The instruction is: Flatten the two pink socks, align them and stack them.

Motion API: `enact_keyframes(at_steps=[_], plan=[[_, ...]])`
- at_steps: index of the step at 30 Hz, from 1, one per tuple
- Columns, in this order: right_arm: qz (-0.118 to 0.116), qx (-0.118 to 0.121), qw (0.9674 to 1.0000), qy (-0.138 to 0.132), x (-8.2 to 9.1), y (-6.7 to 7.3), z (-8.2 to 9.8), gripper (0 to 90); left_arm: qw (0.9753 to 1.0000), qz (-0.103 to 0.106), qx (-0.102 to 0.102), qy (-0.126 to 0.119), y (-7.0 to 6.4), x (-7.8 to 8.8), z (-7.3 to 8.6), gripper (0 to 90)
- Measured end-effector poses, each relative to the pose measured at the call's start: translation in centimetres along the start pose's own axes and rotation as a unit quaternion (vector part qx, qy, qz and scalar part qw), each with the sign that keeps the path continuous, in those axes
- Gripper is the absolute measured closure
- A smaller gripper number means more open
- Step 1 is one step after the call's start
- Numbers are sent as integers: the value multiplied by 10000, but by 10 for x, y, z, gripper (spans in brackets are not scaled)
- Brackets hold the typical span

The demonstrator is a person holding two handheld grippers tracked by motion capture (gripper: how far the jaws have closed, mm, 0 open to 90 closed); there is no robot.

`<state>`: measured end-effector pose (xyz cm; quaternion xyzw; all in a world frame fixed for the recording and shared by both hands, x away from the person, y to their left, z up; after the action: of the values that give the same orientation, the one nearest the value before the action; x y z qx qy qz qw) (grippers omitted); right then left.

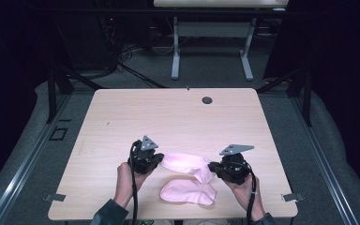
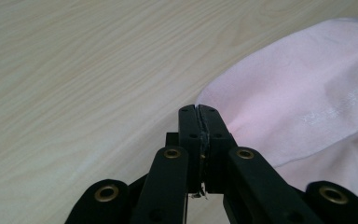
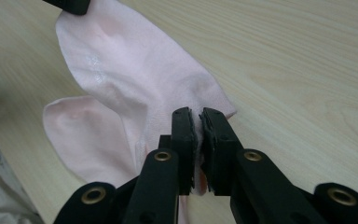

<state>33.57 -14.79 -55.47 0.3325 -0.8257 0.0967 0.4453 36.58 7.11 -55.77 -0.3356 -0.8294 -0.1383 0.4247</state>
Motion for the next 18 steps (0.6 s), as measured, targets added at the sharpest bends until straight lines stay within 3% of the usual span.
enact_keyframes(at_steps=[9,14,18], plan=[[-149,73,9998,109,12,10,16,831,9998,174,-20,-96,-21,15,20,891],[-238,148,9991,330,15,15,25,829,9995,243,-35,-193,-33,20,30,891],[-425,296,9961,707,13,17,33,825,9996,247,-79,-125,-43,15,44,890]])
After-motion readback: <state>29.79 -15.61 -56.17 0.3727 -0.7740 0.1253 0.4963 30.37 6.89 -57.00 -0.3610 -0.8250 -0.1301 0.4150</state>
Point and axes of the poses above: each handheld gripper's, and its own axes: x roughly backward along the jaws, z roughly out of its underside, y roughly to its left, the point moved 8 cm from there along -x, roughly forward along the jaws, and after that the axes turned 9 degrees about y, right-handed, at the moved point
